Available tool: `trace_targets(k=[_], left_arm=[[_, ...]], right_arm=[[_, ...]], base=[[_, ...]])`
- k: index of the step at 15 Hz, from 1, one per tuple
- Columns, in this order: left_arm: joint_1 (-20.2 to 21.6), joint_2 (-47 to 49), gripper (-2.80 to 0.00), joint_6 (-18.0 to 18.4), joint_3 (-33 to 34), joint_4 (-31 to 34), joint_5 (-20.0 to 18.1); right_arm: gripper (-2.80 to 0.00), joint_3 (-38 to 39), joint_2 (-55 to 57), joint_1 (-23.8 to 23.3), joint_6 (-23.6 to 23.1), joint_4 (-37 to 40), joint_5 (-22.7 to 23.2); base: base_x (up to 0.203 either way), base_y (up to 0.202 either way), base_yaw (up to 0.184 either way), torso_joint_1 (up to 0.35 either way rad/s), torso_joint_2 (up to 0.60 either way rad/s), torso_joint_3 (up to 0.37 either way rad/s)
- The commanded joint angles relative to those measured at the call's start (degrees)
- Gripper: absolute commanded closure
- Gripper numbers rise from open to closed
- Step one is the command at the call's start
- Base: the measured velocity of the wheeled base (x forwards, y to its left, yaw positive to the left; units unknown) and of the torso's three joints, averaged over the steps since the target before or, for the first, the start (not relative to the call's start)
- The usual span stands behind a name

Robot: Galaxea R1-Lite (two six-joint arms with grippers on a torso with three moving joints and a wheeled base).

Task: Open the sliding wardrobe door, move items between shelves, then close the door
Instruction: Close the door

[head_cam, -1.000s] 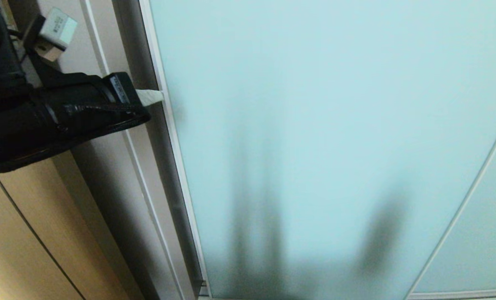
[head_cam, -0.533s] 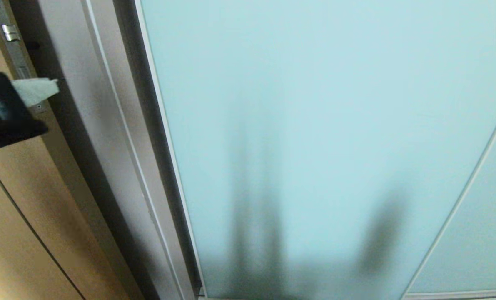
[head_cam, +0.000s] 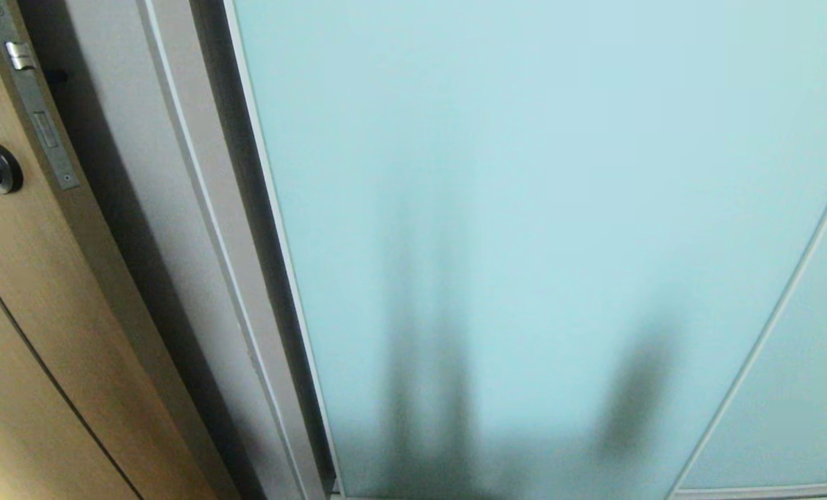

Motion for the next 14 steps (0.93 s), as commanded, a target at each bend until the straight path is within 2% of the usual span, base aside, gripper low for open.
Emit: trace_targets(k=[1,6,9,12,14], left_arm=[[2.9,-12.2,0.00,0.2,5.1,2.3,0.0],[4.1,-26.5,0.00,0.0,18.3,5.5,0.0],[4.2,-27.3,0.00,-1.8,27.2,2.3,-0.6],[4.2,-27.3,0.00,-2.0,27.4,3.4,-11.4],[4.2,-27.3,0.00,-0.6,27.3,9.7,-14.3]], right_arm=[[0.00,0.0,0.0,0.0,0.0,0.0,0.0],[0.00,0.0,0.1,0.0,0.0,0.0,0.0],[0.00,0.0,0.0,0.0,0.0,0.0,0.0],[0.00,0.0,0.0,0.0,0.0,0.0,0.0],[0.00,0.0,0.1,0.0,0.0,0.0,0.0]], base=[[0.000,0.000,0.000,0.000,0.00,0.000],[0.000,0.000,0.000,0.000,0.00,0.000],[0.000,0.000,0.000,0.000,0.00,0.000],[0.000,0.000,0.000,0.000,0.00,0.000],[0.000,0.000,0.000,0.000,0.00,0.000]])
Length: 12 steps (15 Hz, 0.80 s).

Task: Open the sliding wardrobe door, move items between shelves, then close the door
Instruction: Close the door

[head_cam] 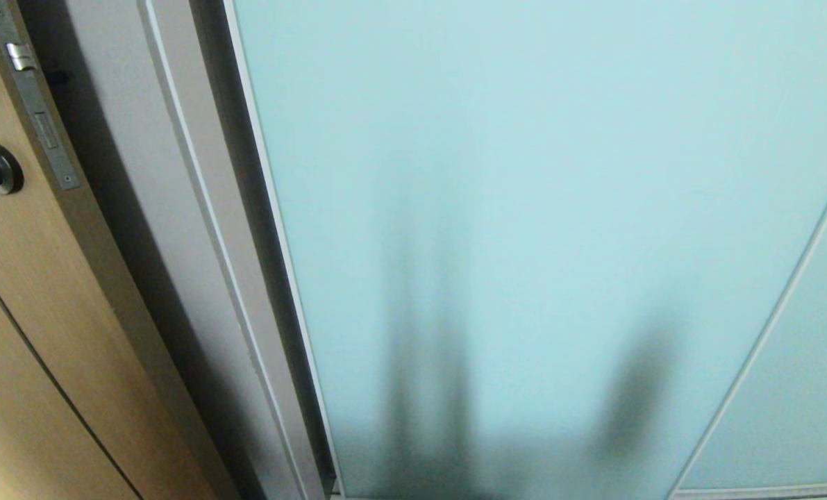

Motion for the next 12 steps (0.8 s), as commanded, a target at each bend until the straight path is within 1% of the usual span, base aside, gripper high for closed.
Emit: trace_targets(k=[1,12], left_arm=[[0.0,0.0,0.00,0.4,-0.2,3.6,-1.1],[0.0,0.0,0.00,0.3,-0.1,3.4,-1.1]], right_arm=[[0.00,0.0,0.0,0.0,0.0,0.0,0.0],[0.00,0.0,0.1,0.0,0.0,0.0,0.0]], base=[[0.000,0.000,0.000,0.000,0.00,0.000],[0.000,0.000,0.000,0.000,0.00,0.000]])
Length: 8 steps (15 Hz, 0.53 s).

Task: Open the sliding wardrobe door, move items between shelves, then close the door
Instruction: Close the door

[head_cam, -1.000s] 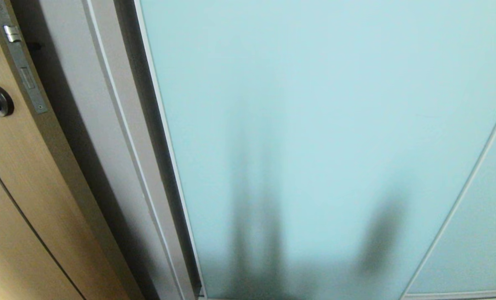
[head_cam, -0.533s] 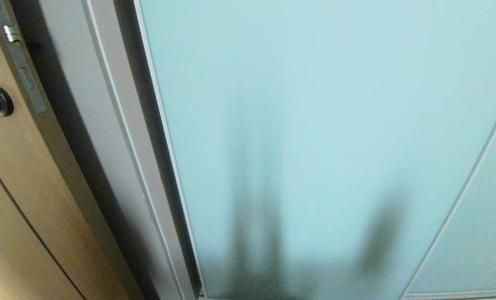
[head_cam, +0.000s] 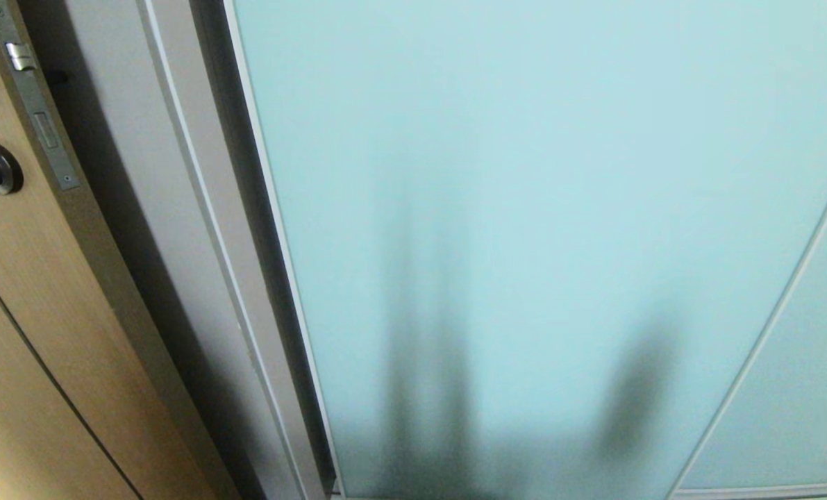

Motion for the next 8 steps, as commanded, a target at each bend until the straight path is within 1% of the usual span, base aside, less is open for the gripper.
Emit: trace_targets(k=[1,8], left_arm=[[0.0,0.1,0.00,0.0,0.0,0.0,0.0],[0.0,0.1,0.00,0.0,0.0,0.0,0.0]], right_arm=[[0.00,0.0,0.0,-0.1,0.0,0.0,0.0],[0.00,0.0,0.0,0.0,0.0,0.0,0.0]], base=[[0.000,0.000,0.000,0.000,0.00,0.000],[0.000,0.000,0.000,0.000,0.00,0.000]])
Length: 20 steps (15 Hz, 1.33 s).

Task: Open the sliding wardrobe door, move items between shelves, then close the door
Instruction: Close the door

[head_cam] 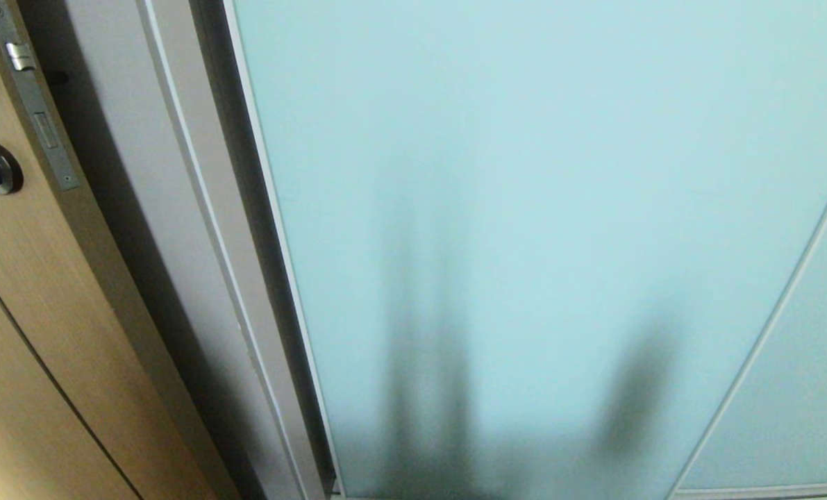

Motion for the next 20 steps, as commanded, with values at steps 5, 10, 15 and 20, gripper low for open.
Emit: trace_targets(k=[5,10,15,20], left_arm=[[0.0,0.1,0.00,0.1,0.0,0.0,0.0],[0.0,0.0,0.00,1.1,0.4,-1.3,0.3],[0.0,0.2,0.00,1.2,-11.1,-1.9,-5.2],[0.0,13.7,0.00,0.7,-20.5,-6.4,-8.0]], right_arm=[[0.00,0.0,0.0,0.0,0.0,0.0,0.0],[0.00,0.0,0.0,0.0,0.0,0.0,0.0],[0.00,0.0,0.0,0.0,0.0,0.0,0.0],[0.00,0.0,0.1,0.0,0.0,0.0,0.0]], base=[[0.000,0.000,0.000,0.000,0.00,0.000],[0.000,0.000,0.000,0.000,0.00,0.000],[0.000,0.000,0.000,0.000,0.00,0.000],[0.000,0.000,0.000,0.000,0.00,0.000]])
